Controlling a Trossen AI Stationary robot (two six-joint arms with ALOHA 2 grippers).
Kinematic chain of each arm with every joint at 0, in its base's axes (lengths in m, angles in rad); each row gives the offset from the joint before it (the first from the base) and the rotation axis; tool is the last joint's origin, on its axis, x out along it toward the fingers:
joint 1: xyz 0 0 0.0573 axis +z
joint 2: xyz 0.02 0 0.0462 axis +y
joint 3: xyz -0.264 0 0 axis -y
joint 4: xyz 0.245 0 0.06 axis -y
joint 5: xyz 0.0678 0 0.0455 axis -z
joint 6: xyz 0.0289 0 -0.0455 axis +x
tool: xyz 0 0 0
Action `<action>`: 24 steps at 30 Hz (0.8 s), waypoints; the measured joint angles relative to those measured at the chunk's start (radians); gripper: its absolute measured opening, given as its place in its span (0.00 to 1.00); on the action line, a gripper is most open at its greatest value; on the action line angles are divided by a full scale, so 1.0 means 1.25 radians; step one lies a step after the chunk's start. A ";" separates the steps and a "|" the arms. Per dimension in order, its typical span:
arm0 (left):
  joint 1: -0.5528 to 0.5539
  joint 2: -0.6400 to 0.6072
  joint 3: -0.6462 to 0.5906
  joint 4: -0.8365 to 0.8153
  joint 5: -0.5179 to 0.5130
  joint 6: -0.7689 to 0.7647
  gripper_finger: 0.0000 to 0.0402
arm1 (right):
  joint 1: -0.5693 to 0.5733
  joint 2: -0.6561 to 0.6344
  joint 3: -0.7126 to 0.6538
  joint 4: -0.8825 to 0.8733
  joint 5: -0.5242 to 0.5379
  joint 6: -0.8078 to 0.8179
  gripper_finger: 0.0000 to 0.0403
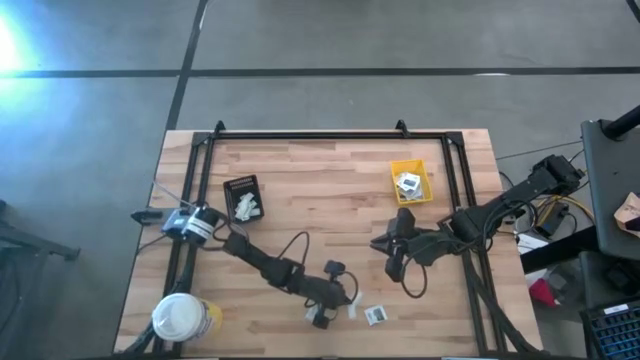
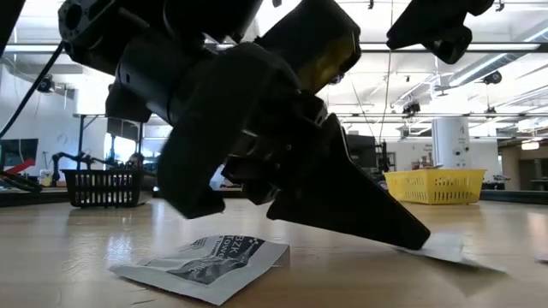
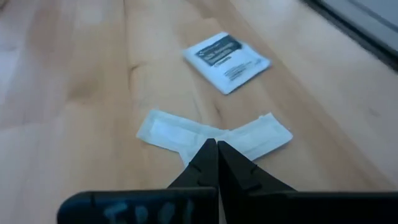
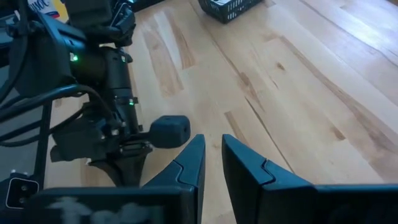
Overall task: Pick & Place First Aid Supplies
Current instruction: Put the green bandage into the black bin
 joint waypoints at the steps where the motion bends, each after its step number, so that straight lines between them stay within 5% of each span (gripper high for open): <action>1: 0.002 -0.001 0.000 -0.007 -0.010 -0.007 0.00 | 0.000 0.000 0.000 0.000 0.000 0.000 0.13; 11: 0.036 -0.007 0.003 -0.102 -0.155 -0.123 0.00 | 0.001 0.000 0.000 0.000 0.000 0.001 0.13; 24: 0.103 -0.010 0.002 -0.139 -0.162 -0.168 0.00 | 0.001 0.000 -0.036 -0.001 -0.009 0.080 0.13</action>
